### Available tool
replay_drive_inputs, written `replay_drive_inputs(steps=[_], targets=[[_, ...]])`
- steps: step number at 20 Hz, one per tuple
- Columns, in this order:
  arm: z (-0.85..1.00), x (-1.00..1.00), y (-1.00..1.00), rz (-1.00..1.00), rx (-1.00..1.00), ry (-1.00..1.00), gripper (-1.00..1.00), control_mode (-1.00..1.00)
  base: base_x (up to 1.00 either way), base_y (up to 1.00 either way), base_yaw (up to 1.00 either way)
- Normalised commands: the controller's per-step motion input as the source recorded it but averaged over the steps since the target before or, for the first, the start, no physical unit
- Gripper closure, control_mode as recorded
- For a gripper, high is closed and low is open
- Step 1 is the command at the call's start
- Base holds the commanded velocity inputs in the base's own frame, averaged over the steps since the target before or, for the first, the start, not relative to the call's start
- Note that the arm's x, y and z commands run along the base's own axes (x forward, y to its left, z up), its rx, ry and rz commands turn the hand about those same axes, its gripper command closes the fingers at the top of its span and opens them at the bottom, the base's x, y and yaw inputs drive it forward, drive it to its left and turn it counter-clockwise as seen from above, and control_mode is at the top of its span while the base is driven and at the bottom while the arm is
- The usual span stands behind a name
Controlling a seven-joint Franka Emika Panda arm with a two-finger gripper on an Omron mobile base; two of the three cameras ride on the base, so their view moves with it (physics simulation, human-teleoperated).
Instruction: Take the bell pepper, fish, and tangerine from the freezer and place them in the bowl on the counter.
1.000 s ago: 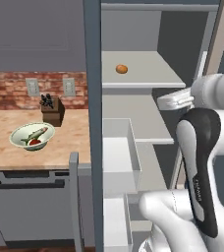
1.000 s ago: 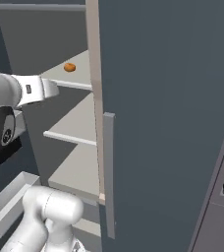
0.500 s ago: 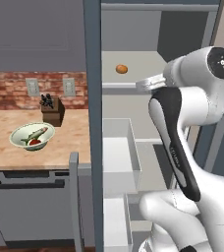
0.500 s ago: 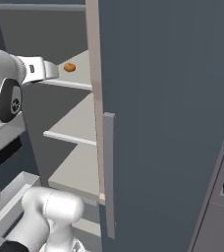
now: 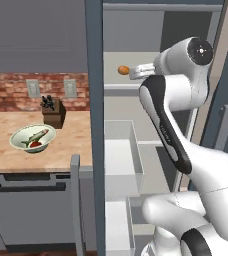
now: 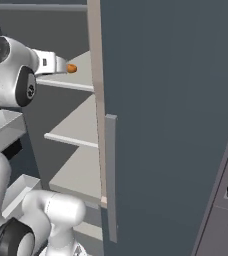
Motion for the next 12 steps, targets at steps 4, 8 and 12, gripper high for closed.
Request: replay_drive_inputs(steps=[4, 8, 12], targets=[[0.10, 0.41, 0.01, 0.00, 0.05, 0.11, -1.00, -1.00, 0.00, 0.00, 0.00], [-0.02, 0.03, 0.01, 0.00, 0.00, 0.00, -1.00, -1.00, 0.00, 0.00, 0.00], [-0.29, 0.10, 0.03, 0.00, 0.00, 0.00, -1.00, -1.00, 0.00, 0.00, 0.00]])
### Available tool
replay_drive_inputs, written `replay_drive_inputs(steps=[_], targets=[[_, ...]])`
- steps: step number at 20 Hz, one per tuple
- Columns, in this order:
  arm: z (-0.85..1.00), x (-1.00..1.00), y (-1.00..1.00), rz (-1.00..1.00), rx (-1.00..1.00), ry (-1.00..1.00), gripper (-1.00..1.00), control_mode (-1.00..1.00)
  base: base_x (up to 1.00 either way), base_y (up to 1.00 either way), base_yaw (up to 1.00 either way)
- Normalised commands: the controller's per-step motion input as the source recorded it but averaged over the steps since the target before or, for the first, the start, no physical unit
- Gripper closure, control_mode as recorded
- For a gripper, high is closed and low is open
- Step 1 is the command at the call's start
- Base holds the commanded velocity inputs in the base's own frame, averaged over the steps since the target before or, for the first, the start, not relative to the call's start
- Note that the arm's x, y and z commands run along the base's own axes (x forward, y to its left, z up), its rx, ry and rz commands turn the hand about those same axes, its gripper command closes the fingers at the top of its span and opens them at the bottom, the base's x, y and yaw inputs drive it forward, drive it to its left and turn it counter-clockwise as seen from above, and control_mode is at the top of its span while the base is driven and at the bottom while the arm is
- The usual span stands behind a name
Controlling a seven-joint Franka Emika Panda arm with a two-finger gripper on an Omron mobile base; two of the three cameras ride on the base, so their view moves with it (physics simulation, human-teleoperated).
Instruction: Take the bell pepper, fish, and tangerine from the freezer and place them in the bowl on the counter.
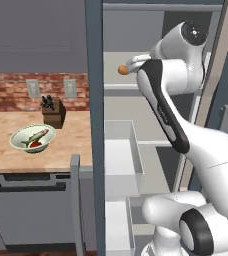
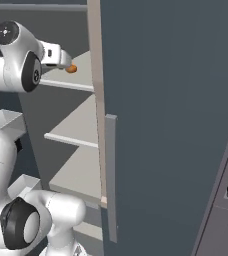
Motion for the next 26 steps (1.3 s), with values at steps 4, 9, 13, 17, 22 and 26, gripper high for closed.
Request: replay_drive_inputs(steps=[4, 9, 13, 17, 22, 26], targets=[[-0.37, 0.17, 0.08, 0.00, 0.00, 0.00, -1.00, -1.00, 0.00, 0.00, 0.00], [-0.04, 0.46, 0.07, 0.00, 0.00, 0.01, -1.00, -1.00, 0.00, 0.00, 0.00], [0.00, 0.67, 0.01, 0.00, 0.00, 0.02, -1.00, -1.00, 0.00, 0.00, 0.00], [0.00, 0.74, 0.00, 0.00, 0.00, 0.07, -1.00, -1.00, 0.00, 0.00, 0.00], [-0.12, 0.46, 0.01, 0.00, 0.00, 0.07, -1.00, -1.00, 0.00, 0.00, 0.00], [-0.21, 0.33, 0.03, 0.00, 0.00, 0.05, -1.00, -1.00, 0.00, 0.00, 0.00]])
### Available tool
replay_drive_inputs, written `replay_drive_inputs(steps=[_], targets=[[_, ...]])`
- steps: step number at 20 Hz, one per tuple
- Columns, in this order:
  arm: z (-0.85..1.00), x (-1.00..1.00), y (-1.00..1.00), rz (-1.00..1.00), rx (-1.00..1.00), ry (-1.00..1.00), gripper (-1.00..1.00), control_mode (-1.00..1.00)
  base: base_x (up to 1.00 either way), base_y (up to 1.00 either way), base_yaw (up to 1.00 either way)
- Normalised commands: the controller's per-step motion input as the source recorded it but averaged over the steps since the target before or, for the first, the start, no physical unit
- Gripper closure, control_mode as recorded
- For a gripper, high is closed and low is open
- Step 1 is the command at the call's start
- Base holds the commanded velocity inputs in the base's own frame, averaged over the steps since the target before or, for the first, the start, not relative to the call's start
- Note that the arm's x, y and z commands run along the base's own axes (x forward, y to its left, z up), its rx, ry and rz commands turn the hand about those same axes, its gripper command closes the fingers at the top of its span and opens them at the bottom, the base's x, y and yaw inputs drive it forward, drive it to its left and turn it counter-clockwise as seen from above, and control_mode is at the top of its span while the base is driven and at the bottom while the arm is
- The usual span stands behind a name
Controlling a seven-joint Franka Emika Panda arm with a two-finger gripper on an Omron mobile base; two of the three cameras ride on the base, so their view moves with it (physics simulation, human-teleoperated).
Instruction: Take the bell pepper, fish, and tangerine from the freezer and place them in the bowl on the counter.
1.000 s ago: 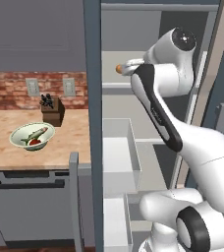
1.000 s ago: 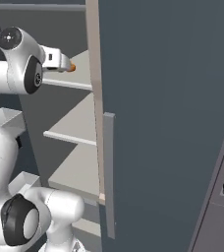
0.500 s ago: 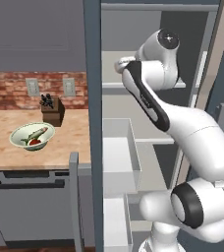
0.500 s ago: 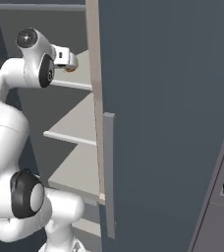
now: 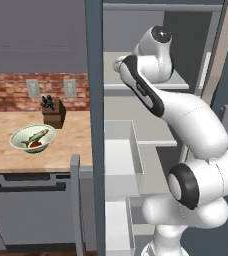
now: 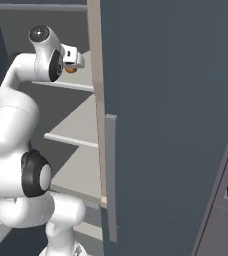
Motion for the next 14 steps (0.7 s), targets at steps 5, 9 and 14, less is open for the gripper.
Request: replay_drive_inputs(steps=[5, 9, 14], targets=[[-0.24, 0.31, 0.05, 0.00, 0.00, 0.00, -1.00, -1.00, 0.00, 0.00, 0.00], [-0.23, 0.38, 0.09, 0.00, 0.00, 0.00, -1.00, -1.00, 0.00, 0.00, 0.00], [-0.17, 0.46, 0.09, 0.00, 0.00, 0.00, -1.00, -1.00, 0.00, 0.00, 0.00]])
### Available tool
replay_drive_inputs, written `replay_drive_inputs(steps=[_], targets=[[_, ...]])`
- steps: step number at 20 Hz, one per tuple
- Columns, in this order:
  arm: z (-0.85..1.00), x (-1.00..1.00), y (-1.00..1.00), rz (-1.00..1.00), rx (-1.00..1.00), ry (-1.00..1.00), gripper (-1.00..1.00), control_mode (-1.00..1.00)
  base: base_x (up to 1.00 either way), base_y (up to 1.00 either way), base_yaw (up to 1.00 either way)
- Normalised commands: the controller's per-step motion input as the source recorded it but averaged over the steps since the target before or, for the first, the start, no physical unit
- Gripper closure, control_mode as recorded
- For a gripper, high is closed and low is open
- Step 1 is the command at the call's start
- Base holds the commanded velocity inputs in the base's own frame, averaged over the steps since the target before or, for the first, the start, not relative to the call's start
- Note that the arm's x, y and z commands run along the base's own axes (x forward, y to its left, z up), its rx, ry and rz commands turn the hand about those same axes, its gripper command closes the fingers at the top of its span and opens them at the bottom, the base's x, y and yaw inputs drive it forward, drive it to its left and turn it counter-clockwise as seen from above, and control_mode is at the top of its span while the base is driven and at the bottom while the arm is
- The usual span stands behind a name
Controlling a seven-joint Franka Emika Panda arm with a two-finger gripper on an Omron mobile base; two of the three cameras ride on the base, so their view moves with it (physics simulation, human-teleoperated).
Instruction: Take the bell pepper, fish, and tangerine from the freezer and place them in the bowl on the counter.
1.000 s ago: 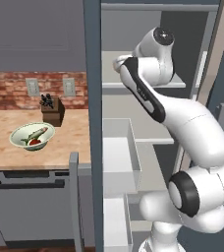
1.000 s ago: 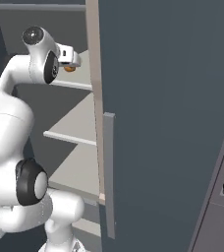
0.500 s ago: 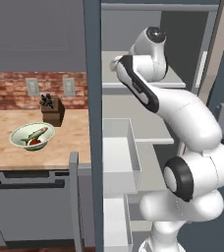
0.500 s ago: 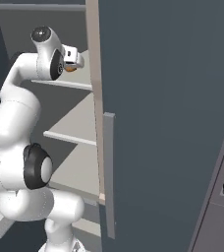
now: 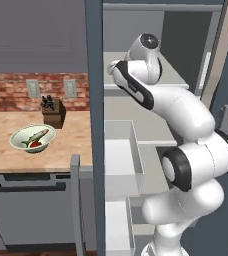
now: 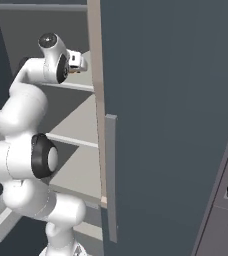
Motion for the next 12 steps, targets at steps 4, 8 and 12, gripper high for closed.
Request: replay_drive_inputs(steps=[4, 8, 12], targets=[[-0.11, 0.53, 0.01, 0.00, 0.00, 0.00, -1.00, -1.00, 0.00, 0.00, 0.00], [-0.14, 0.58, 0.00, 0.00, 0.00, 0.00, -1.00, -1.00, 0.00, 0.00, 0.00], [-0.17, 0.59, 0.00, 0.00, 0.00, 0.00, 1.00, -1.00, 0.00, 0.00, 0.00]])
